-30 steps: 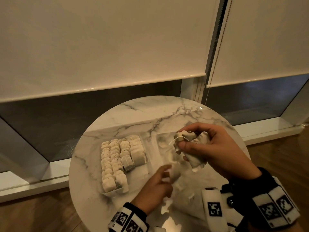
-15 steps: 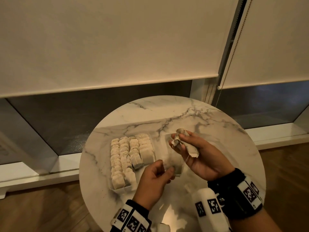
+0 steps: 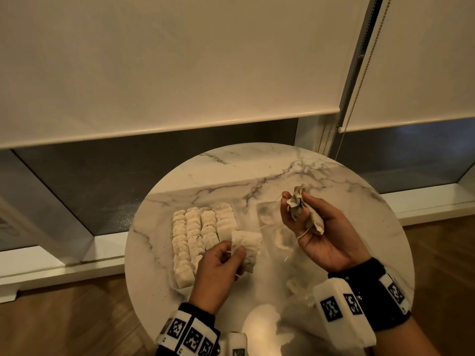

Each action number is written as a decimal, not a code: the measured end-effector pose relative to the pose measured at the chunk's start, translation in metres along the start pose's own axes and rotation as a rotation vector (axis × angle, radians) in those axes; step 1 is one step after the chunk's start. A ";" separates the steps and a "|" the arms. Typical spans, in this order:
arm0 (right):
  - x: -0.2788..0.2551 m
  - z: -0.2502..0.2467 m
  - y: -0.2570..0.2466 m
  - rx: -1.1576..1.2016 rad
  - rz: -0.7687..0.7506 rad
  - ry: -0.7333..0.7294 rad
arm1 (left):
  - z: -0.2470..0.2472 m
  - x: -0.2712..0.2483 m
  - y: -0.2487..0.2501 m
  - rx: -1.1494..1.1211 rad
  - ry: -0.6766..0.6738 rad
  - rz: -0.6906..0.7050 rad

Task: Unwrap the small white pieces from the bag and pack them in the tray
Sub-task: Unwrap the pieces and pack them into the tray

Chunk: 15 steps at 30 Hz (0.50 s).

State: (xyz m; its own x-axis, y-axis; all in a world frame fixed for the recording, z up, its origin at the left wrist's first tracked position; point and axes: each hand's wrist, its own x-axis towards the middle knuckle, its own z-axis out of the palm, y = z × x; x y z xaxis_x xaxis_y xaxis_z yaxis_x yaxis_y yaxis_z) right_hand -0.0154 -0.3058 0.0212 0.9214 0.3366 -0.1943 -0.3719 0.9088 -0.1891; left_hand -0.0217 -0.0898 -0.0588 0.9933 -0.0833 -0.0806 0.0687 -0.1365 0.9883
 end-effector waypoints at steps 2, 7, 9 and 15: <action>-0.001 -0.003 -0.003 0.003 -0.027 -0.009 | -0.003 0.001 0.001 -0.036 0.026 -0.029; 0.003 -0.018 0.003 -0.131 -0.072 0.070 | -0.004 0.002 0.013 -0.242 0.060 -0.146; 0.003 -0.022 0.012 -0.174 -0.033 0.109 | -0.003 0.002 0.017 -0.340 0.058 -0.202; 0.002 -0.026 0.037 -0.358 0.016 0.212 | 0.000 0.004 0.022 -0.452 0.089 -0.263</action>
State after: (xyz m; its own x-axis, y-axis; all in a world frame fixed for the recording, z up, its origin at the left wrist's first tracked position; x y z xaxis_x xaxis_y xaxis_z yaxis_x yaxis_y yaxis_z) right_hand -0.0305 -0.2777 -0.0110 0.8854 0.2583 -0.3865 -0.4365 0.7480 -0.4999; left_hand -0.0165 -0.0927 -0.0375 0.9397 -0.0166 -0.3416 0.3306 0.2997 0.8949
